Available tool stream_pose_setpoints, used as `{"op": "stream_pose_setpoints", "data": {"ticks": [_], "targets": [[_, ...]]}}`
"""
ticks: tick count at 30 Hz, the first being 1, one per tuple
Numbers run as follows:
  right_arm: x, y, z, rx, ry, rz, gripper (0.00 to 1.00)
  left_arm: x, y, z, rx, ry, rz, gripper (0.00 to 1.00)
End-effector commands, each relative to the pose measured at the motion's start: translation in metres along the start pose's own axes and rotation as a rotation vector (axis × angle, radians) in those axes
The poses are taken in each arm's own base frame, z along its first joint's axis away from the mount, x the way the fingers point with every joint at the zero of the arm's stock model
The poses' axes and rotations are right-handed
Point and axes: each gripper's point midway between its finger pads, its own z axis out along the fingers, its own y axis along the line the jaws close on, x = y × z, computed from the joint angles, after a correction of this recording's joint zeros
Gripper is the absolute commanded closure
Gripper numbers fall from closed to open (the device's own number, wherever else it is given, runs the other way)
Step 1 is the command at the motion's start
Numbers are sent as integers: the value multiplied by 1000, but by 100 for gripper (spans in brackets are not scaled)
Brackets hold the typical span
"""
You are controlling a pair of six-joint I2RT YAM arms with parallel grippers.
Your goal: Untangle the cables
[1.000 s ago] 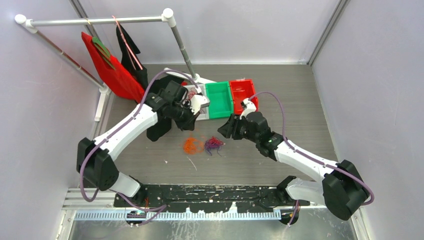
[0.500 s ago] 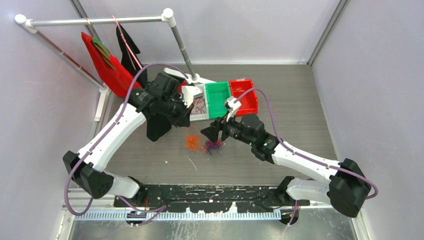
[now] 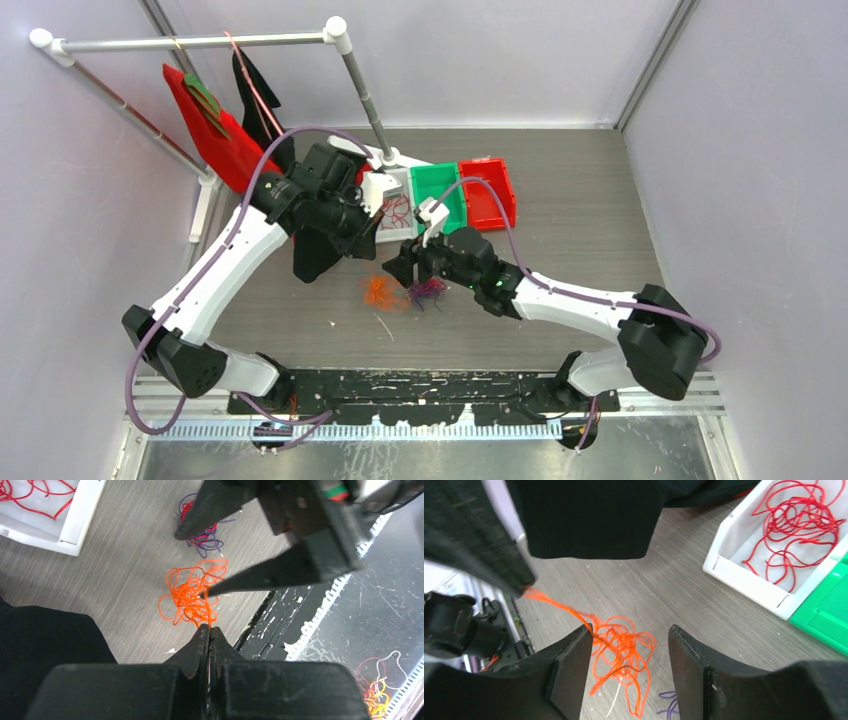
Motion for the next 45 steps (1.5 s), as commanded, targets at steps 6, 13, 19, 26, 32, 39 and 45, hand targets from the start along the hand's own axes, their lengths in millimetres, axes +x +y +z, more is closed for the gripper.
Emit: {"op": "stream_pose_setpoints", "data": {"ticks": [6,13,19,26,32,39,45], "targets": [[-55,-16,25,133,-218,2,55,-13,-43,-32,155,-106,16,100],[-64,-4,10,76,-276,43,91,-5,-38,-30,114,-151,55,100],[-52,5,-5,34,-222,40,56,-9,-21,-30,21,-150,77,100],[-56,1,-37,59,-280,38,39,-8,-15,-30,-12,-144,66,100],[-66,25,-44,-61,-295,8,32,-10,-15,-30,-14,-148,57,100],[-60,38,-26,-136,-208,-67,30,-15,-17,-34,-5,-156,67,100],[-60,58,-19,-240,-200,-80,29,-17,-17,-36,-11,-161,69,100]]}}
